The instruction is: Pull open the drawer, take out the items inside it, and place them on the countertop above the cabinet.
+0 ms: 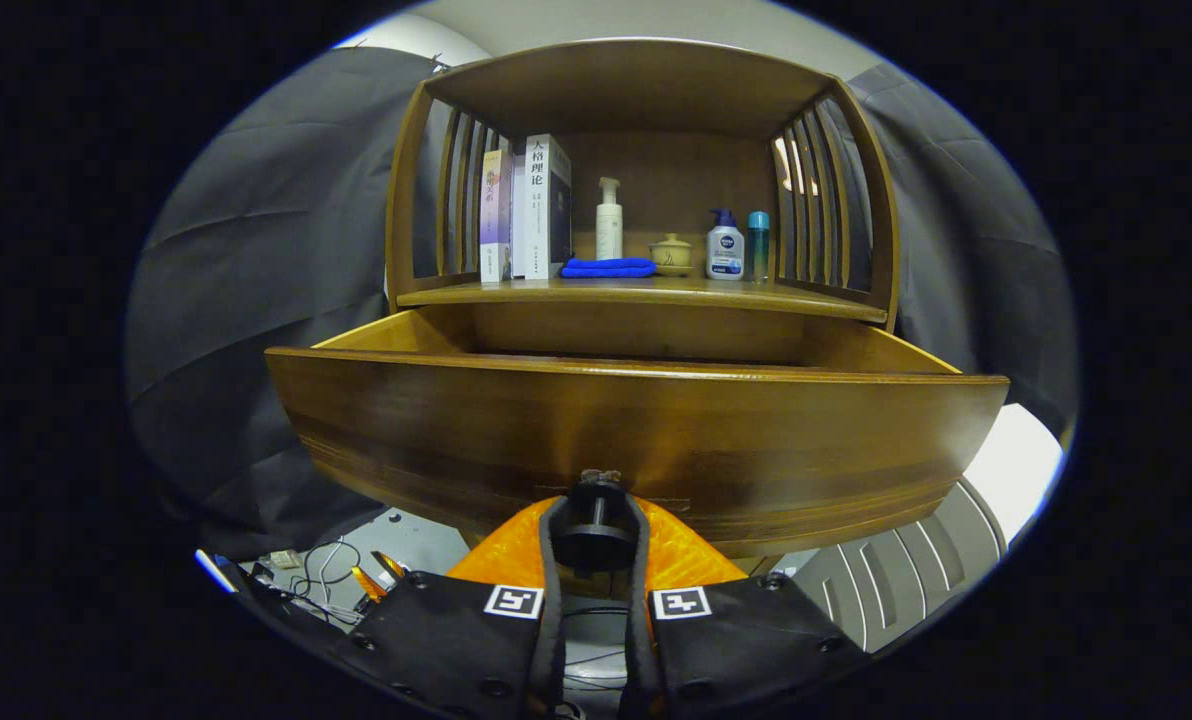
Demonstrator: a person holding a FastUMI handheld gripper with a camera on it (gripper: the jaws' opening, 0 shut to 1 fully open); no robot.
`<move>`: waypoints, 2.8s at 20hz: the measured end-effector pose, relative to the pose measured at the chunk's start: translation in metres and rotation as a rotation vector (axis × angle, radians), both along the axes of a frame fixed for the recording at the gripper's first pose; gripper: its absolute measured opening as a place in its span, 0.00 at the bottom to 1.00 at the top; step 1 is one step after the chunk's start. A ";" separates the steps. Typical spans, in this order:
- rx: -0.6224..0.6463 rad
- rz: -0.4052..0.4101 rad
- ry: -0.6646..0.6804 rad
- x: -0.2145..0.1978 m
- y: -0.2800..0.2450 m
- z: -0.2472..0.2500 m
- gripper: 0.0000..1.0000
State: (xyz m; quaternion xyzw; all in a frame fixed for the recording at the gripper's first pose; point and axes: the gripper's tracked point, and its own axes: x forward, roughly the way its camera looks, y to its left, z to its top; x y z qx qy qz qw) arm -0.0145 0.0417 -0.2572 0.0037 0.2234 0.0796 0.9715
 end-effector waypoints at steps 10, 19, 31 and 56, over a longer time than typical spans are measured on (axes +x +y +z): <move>-0.048 0.065 0.032 -0.026 -0.002 0.003 0.66; -0.007 0.056 0.036 -0.033 -0.034 0.091 0.99; 0.102 0.024 0.226 0.080 -0.031 0.117 0.98; 0.020 -0.060 0.606 0.139 -0.028 -0.001 0.98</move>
